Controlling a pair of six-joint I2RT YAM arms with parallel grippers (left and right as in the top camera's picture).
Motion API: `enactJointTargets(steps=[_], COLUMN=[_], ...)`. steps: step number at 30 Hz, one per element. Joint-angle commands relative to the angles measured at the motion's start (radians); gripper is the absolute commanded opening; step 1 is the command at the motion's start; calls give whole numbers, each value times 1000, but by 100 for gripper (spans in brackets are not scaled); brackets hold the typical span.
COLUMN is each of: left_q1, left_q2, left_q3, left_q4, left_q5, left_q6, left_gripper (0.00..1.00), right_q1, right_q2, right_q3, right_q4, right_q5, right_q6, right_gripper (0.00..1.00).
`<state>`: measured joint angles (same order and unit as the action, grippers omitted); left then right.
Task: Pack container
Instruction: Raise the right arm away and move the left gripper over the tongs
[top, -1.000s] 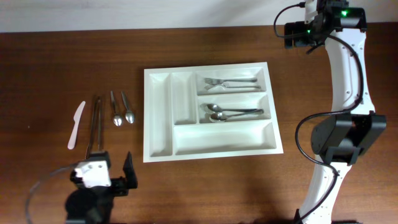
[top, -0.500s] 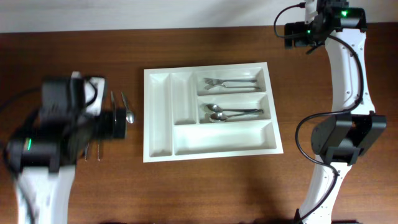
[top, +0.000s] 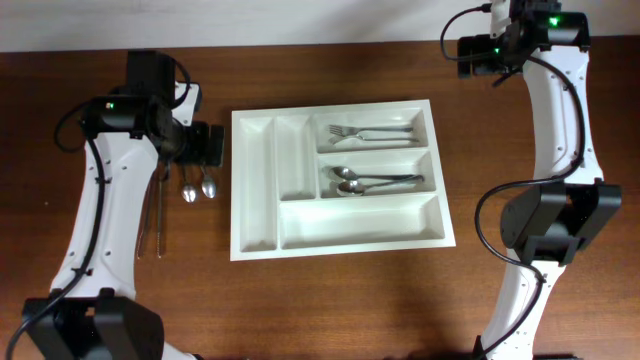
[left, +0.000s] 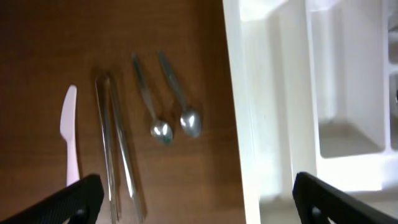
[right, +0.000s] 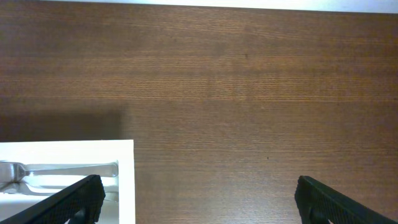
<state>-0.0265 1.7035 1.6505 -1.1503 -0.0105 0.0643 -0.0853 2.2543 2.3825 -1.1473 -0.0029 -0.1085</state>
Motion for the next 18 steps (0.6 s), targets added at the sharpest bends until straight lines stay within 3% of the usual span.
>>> enactJointTargets(steps=[1,10,18], left_q1=[12,100,117], left_q2=[13,80,179], left_q3=[19,19,19], left_q4=[35,80,63], left_q5=[21,7,3], left_q6=[-38,-291,-265], left_gripper=[99,99,99], right_q1=[6,6,6], right_q2=[-21,-21,-21], right_q3=[17,17,17], right_q4=[2,2,2], right_q5=[8,8,8], right_q6=[5,6,6], right_gripper=[99,99,98])
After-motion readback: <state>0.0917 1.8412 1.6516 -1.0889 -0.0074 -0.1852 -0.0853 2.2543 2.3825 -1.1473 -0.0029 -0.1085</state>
